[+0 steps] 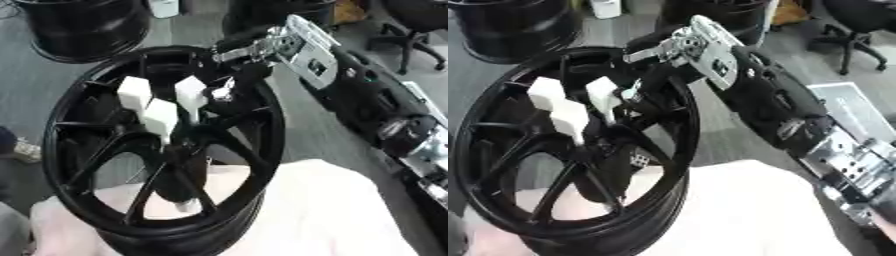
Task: Pull the pin out of the wheel hub.
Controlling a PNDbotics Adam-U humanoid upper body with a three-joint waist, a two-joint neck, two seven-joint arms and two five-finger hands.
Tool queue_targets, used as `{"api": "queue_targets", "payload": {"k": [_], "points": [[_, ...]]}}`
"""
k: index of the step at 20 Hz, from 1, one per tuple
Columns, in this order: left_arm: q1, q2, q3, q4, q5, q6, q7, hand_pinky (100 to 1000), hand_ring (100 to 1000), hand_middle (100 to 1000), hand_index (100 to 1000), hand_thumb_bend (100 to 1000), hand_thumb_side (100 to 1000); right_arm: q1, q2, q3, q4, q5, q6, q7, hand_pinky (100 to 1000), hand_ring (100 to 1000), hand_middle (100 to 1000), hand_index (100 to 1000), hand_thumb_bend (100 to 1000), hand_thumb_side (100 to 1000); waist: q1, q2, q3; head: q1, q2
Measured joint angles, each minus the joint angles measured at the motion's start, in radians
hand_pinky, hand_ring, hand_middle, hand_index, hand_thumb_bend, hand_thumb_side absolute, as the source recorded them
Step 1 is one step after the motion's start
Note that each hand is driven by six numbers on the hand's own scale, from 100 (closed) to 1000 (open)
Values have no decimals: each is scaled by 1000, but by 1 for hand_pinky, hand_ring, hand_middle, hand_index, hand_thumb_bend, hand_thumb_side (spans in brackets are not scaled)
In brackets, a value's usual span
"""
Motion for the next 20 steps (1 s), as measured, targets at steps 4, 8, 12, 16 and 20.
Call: {"api": "queue_targets", "payload": {"k": [4,8,12,16,20], "points": [[-1,0,0,2,0,0,0,660,649,575,757,330,814,0,3,7,-7,0,-4,-4,867,872,771,945,100,737,0,-1,1,-5,0],[-1,0,0,3,0,1,1,660,649,574,757,331,814,0,19,18,-8,0,-9,-9,868,870,772,927,100,771,1,-1,5,-11,0],[-1,0,0,3,0,0,4,660,649,574,757,332,813,2,20,34,-9,-4,-17,-17,868,868,769,917,100,760,1,-1,6,-15,0],[-2,0,0,3,0,1,6,660,649,574,757,333,813,5,21,48,-12,-21,-26,-26,862,844,684,860,100,694,1,-2,6,-18,0],[-2,-1,0,3,0,1,7,660,649,574,757,335,812,10,21,51,-16,-40,-30,-30,828,738,449,604,100,389,2,-2,6,-18,0]]}}
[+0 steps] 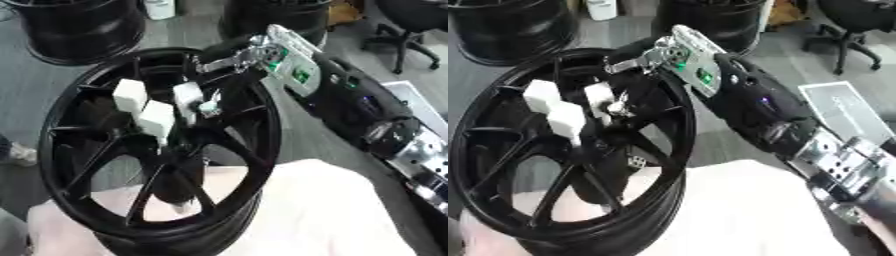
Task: Pull the pin out of the wheel hub.
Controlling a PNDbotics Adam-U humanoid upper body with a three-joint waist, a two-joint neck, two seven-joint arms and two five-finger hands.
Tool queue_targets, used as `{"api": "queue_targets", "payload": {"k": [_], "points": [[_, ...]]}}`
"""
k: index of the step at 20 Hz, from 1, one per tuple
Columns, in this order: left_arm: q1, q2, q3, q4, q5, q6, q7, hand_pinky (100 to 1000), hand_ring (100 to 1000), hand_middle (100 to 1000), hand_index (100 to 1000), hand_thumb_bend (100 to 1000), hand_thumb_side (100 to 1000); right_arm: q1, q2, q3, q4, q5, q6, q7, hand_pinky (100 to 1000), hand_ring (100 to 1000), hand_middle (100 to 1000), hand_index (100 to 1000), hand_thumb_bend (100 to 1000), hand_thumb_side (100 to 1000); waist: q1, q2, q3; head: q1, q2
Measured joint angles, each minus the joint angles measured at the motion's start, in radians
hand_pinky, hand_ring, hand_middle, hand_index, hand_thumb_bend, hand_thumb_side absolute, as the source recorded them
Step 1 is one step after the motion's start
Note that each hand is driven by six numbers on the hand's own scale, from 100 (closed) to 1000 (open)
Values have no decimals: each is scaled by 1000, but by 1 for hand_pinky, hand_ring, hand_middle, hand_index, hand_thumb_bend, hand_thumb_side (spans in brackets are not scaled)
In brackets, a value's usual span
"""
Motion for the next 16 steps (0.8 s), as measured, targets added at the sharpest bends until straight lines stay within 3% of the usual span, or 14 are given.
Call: {"api": "queue_targets", "payload": {"k": [3,7,12,16], "points": [[0,0,0,0,0,0,0,660,650,574,757,336,812,4,0,-2,-6,-21,1,1,814,666,355,491,100,275,0,0,-1,0,0],[0,0,0,0,0,0,0,660,650,574,758,338,811,9,0,-10,-12,-51,9,9,799,610,302,415,100,261,1,0,-2,-1,0],[0,0,0,1,-1,0,1,660,650,573,758,340,811,8,-14,-14,-22,-113,24,24,796,596,290,404,100,247,0,0,-6,-5,0],[1,0,0,5,-2,0,1,660,650,573,758,341,810,-38,-76,-58,-78,-212,38,38,790,582,280,397,100,227,-3,-4,-15,-4,0]]}}
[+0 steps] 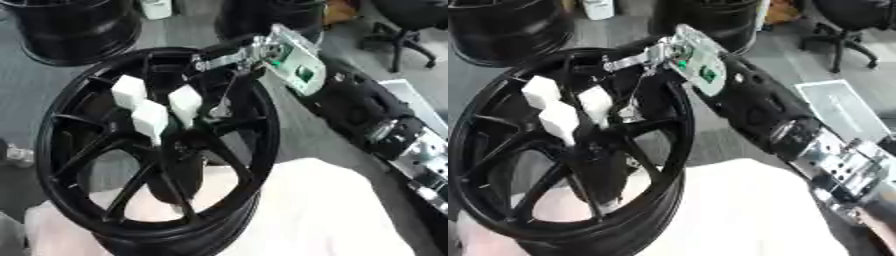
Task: Pull the pin out of the wheel hub.
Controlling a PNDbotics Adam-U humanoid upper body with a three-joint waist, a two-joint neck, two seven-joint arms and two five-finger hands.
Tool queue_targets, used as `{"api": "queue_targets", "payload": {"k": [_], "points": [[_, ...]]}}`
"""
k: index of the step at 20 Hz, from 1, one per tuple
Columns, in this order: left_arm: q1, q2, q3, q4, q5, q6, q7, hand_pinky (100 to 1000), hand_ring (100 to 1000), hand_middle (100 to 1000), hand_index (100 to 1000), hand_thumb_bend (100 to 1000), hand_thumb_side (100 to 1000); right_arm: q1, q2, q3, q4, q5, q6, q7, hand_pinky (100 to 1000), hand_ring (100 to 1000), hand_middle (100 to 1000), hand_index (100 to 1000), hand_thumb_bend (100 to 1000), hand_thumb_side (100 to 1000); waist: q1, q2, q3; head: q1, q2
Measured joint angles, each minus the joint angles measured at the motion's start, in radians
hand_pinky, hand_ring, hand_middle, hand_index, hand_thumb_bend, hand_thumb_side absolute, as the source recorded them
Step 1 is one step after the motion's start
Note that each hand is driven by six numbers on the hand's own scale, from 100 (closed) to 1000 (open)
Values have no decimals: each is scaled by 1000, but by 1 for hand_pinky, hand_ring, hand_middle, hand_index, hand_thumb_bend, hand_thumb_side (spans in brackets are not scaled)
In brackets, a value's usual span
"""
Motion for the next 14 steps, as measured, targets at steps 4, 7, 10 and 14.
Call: {"api": "queue_targets", "payload": {"k": [4,7,10,14], "points": [[1,0,0,1,0,1,0,660,650,573,758,343,810,-21,-61,-57,-23,-98,20,20,791,578,277,397,100,212,-3,-6,-9,4,0],[2,0,3,1,0,3,2,660,649,573,758,344,810,-14,-150,-127,-54,-162,19,10,790,573,276,402,100,198,-12,-9,-24,13,0],[4,2,12,1,-1,5,7,660,649,572,758,343,810,90,-295,-238,-98,-235,21,-75,783,564,275,405,100,211,-22,-9,-38,32,0],[3,2,26,0,-4,5,21,661,649,572,758,344,810,366,-482,-447,-140,-318,32,-291,771,556,280,418,100,283,-22,6,-56,57,0]]}}
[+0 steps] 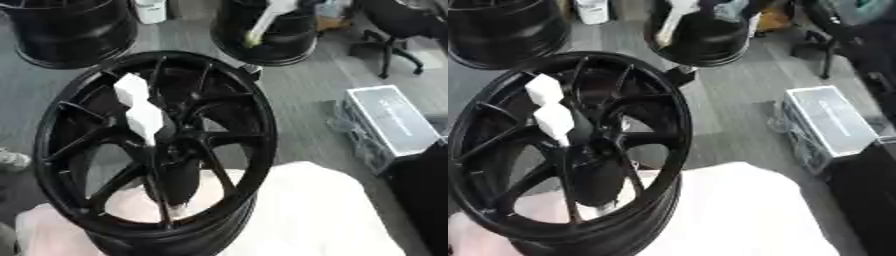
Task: Pull the pin out of the wheel hub.
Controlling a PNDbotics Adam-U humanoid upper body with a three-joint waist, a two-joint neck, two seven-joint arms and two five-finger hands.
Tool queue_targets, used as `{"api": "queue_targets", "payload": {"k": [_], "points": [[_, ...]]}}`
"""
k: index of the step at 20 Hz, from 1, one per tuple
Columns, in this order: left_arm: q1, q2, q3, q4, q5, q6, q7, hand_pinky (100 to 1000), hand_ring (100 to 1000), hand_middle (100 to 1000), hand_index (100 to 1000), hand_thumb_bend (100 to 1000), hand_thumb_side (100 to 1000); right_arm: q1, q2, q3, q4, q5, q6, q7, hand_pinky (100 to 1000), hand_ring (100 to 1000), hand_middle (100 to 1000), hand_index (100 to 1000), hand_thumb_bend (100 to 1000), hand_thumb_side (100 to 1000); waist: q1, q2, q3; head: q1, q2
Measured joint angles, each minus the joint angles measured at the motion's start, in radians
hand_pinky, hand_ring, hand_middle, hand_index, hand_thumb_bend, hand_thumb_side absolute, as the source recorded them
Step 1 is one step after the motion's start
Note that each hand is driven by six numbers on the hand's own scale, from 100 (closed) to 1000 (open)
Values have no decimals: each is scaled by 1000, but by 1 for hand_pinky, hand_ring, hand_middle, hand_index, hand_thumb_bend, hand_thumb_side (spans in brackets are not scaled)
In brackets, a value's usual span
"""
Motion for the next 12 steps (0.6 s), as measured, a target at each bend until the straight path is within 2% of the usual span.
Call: {"api": "queue_targets", "payload": {"k": [1,3,5,6,7,8,9,10,12], "points": [[0,0,5,0,-1,0,4,661,649,572,758,344,810,86,-21,-58,-6,-11,1,-62,764,552,281,420,100,317,0,4,-4,6,0],[-4,0,12,-1,-3,0,13,661,649,572,758,344,810,273,-23,-173,-5,-18,4,-191,749,543,279,423,100,355,1,13,-13,15,-1],[-10,0,18,-6,-3,1,19,661,649,572,758,343,810,434,23,-272,31,-8,16,-321,743,553,296,442,100,326,4,23,-17,18,-2],[-12,-1,19,-7,-3,1,22,661,648,571,758,343,810,501,63,-311,67,6,26,-388,767,647,476,608,100,276,5,28,-17,18,-2],[-12,-1,22,-7,-3,2,24,661,648,570,757,343,810,560,110,-345,119,24,39,-458,776,692,593,734,100,265,9,31,-17,18,-4],[-13,-2,24,-9,-3,1,26,661,648,570,758,342,809,609,159,-370,185,39,53,-526,797,760,763,860,100,478,14,34,-16,18,-8],[-14,-2,24,-11,-3,0,28,661,648,570,758,342,809,646,206,-384,257,49,68,-589,804,777,802,888,100,585,20,36,-15,17,-10],[-15,-2,26,-13,-3,-2,29,661,648,570,758,341,809,673,248,-389,333,50,83,-645,820,813,866,921,100,749,26,37,-14,16,-11],[-15,-3,29,-17,-2,-5,34,661,649,569,758,342,808,702,313,-381,471,33,115,-733,822,824,897,935,100,835,30,37,-12,11,-13]]}}
